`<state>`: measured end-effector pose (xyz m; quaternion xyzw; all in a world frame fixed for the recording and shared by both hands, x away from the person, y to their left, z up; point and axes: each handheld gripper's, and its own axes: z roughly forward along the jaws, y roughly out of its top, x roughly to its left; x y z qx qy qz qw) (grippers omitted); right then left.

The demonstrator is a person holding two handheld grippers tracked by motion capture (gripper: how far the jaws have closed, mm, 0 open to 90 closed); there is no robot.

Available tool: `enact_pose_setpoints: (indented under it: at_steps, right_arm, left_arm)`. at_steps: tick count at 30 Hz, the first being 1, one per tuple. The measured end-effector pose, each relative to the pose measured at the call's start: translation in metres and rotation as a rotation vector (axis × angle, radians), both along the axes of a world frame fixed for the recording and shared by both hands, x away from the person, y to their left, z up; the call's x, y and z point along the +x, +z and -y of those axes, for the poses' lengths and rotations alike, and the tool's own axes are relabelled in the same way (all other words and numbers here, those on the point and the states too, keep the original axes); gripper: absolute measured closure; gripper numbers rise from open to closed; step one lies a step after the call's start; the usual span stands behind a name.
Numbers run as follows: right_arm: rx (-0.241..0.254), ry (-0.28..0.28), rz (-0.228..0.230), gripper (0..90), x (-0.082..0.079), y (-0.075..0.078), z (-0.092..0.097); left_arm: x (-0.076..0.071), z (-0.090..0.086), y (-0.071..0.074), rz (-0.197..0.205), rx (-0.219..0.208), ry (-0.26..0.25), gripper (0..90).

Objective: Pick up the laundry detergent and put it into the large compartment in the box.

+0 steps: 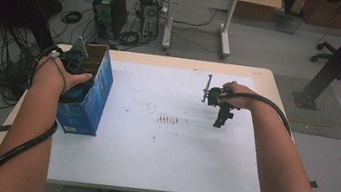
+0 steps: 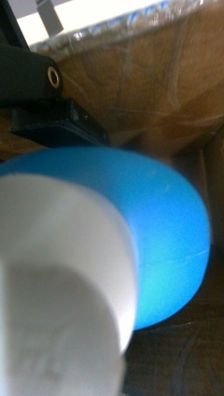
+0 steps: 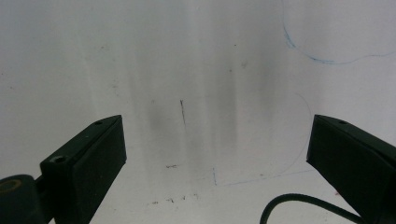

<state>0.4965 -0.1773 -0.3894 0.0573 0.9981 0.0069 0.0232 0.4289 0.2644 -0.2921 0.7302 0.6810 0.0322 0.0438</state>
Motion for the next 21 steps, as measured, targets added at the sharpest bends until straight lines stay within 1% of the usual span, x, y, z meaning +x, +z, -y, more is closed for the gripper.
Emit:
enact_pose_setpoints:
  at_steps: [2, 11, 14, 15, 21]
  right_arm:
    - [0.0, 0.0, -0.001, 4.5, 0.0, 0.0, 0.0001]
    - [-0.001, 0.003, 0.002, 4.5, -0.0005, 0.0004, -0.0011]
    - [0.0, 0.002, 0.003, 4.5, -0.0007, 0.0008, -0.0015]
    - [0.002, 0.001, 0.002, 4.5, -0.0009, 0.0013, -0.0017]
    - [0.003, 0.003, 0.003, 4.5, -0.0014, 0.0024, -0.0019]
  left_arm:
    - [-0.0001, -0.0003, 0.0004, 0.003, 0.006, -0.002, 25.8]
    - [-0.0018, 0.0003, 0.0017, -0.002, 0.007, -0.002, 25.1]
    - [-0.0025, -0.0003, 0.0021, -0.005, 0.004, 0.002, 27.7]
    - [-0.0027, -0.0003, 0.002, -0.013, 0.001, 0.001, 29.1]
    - [-0.0036, 0.0006, 0.0046, -0.009, 0.007, 0.003, 26.6]
